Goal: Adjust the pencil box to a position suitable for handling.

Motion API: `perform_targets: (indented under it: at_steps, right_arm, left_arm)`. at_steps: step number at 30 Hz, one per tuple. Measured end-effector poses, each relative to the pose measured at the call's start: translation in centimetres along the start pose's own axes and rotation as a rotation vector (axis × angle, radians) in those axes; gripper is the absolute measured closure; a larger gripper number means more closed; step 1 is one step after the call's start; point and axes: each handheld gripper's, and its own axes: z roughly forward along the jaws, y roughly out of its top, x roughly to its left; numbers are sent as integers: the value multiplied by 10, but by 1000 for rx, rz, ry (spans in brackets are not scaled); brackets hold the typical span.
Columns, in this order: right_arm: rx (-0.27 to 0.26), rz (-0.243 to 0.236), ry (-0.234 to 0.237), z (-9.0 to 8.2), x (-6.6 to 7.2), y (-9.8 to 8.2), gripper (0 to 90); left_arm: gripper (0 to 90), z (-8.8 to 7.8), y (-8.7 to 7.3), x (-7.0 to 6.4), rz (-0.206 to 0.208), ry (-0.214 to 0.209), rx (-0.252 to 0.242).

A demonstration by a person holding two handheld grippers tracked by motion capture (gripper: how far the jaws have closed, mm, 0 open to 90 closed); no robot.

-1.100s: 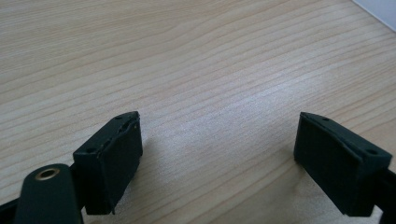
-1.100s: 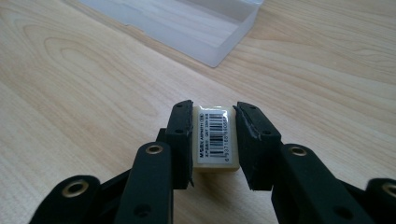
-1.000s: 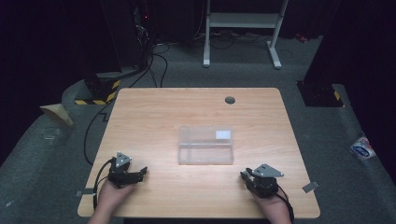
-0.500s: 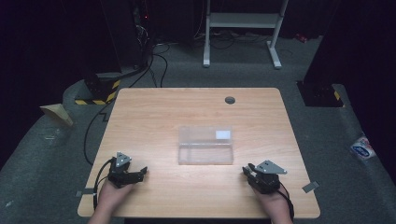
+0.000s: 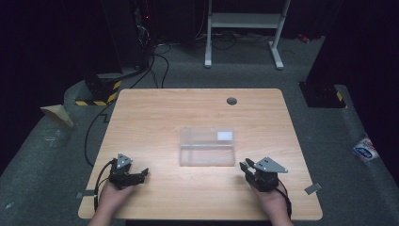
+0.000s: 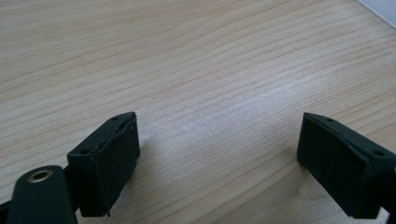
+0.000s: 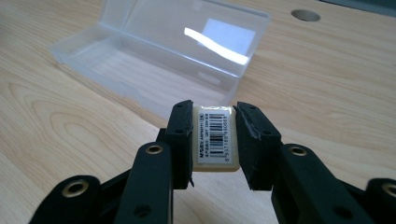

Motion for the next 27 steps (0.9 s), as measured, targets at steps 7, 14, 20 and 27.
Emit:
perform_targets:
  at_steps: [7,14,20,27]
  right_arm:
    - [2,-17,32,20,17,19,673]
    - [18,-41,64,49,40,41,674]
    - [35,-54,95,66,58,56,674]
    - [21,-62,115,80,71,69,673]
  left_arm:
    - [133,0,0,0,5,0,3]
    - [133,0,0,0,1,-4,4]
    - [133,0,0,0,0,-5,3]
    - [132,2,1,0,6,-6,2]
